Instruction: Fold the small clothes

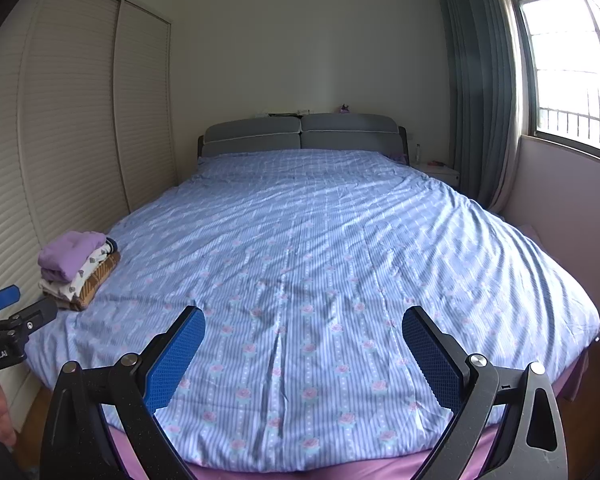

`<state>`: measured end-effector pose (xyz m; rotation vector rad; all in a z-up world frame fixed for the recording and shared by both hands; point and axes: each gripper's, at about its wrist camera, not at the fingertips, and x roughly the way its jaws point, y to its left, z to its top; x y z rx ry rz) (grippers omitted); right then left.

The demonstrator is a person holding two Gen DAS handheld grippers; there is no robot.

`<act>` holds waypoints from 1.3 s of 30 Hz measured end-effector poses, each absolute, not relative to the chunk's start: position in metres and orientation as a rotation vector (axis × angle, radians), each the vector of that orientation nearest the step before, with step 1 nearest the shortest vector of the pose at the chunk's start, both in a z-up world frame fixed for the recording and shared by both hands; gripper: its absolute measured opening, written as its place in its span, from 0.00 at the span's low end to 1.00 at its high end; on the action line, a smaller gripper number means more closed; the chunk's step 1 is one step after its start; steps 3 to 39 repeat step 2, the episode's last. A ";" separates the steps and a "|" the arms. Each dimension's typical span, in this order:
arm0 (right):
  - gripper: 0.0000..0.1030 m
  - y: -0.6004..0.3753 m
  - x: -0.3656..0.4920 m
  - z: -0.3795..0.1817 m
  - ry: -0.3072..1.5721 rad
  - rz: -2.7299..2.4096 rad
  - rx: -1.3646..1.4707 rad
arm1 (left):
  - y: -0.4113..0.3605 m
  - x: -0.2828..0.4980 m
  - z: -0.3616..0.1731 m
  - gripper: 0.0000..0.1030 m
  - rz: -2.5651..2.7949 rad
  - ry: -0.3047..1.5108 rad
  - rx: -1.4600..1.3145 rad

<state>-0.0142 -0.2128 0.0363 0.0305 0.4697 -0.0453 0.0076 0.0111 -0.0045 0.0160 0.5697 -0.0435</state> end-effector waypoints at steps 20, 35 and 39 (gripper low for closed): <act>0.97 -0.213 -0.014 0.036 0.470 -0.047 0.030 | 0.010 0.009 -0.005 1.00 -0.041 0.573 0.022; 0.97 -0.213 -0.014 0.036 0.470 -0.047 0.030 | 0.010 0.009 -0.005 1.00 -0.041 0.573 0.022; 0.97 -0.213 -0.014 0.036 0.470 -0.047 0.030 | 0.010 0.009 -0.005 1.00 -0.041 0.573 0.022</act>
